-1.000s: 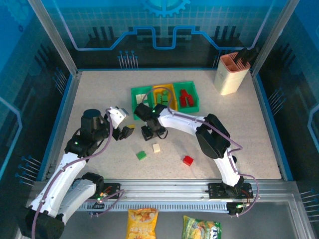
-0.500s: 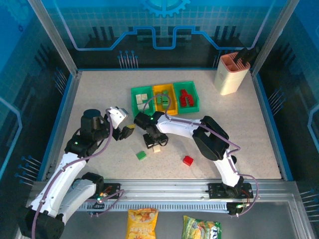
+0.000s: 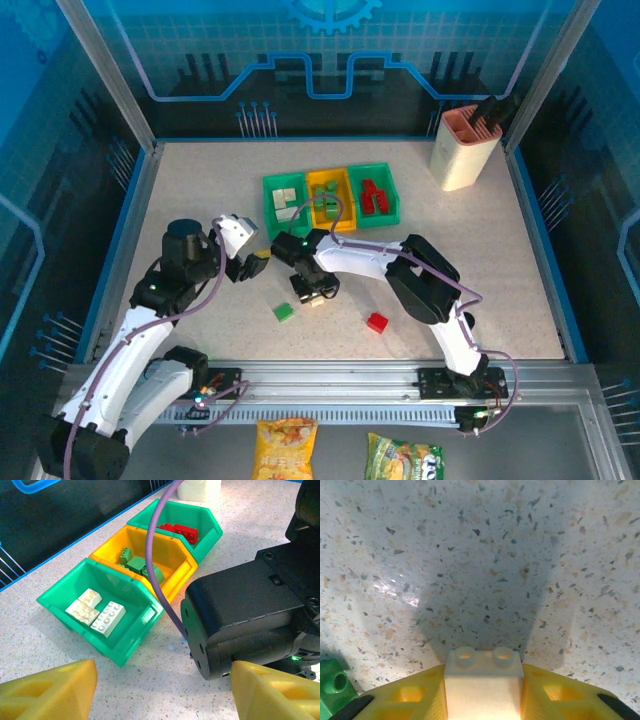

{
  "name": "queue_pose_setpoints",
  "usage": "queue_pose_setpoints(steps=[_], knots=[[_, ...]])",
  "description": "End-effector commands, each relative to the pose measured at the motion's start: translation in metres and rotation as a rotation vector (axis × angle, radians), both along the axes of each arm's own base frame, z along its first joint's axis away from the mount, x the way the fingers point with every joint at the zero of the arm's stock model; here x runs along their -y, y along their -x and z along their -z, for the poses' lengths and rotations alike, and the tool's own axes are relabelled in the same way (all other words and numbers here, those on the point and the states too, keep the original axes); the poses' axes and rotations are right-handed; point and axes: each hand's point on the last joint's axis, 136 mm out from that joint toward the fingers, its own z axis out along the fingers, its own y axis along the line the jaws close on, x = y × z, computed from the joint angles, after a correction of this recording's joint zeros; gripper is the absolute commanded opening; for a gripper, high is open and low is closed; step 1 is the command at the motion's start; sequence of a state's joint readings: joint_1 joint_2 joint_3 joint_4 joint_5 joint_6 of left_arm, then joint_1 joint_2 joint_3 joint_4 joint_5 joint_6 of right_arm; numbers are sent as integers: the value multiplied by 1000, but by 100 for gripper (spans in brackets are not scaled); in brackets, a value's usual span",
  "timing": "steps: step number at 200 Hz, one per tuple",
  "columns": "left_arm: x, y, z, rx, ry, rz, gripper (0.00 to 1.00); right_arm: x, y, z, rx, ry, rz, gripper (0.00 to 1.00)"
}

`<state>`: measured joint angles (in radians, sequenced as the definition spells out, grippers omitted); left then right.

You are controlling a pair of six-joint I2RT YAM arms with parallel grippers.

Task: Sort the legos into containers by color
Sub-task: Pick up the lego from the bottom-center of the table, then place the lego in the container.

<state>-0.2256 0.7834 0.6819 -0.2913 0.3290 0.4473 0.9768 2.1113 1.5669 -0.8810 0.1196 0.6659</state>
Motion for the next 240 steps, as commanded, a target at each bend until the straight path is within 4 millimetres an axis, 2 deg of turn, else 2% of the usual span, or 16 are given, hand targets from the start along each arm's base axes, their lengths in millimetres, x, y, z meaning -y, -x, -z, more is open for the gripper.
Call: queue_pose_setpoints(steps=[1,67,111,150,240], knots=[[2,3,-13,30,1,13,72,-1,7,-13,8,-16,4,37],[1,4,-14,33,0,10,72,-5,-7,-37,63,-62,1,37],[1,4,-15,39,1,8,72,-11,-27,-53,99,-95,-10,37],[1,4,-15,37,1,7,72,-19,-56,-70,136,-142,-12,37],[0,3,-12,35,-4,2,72,-38,-138,-107,263,-212,-8,37]])
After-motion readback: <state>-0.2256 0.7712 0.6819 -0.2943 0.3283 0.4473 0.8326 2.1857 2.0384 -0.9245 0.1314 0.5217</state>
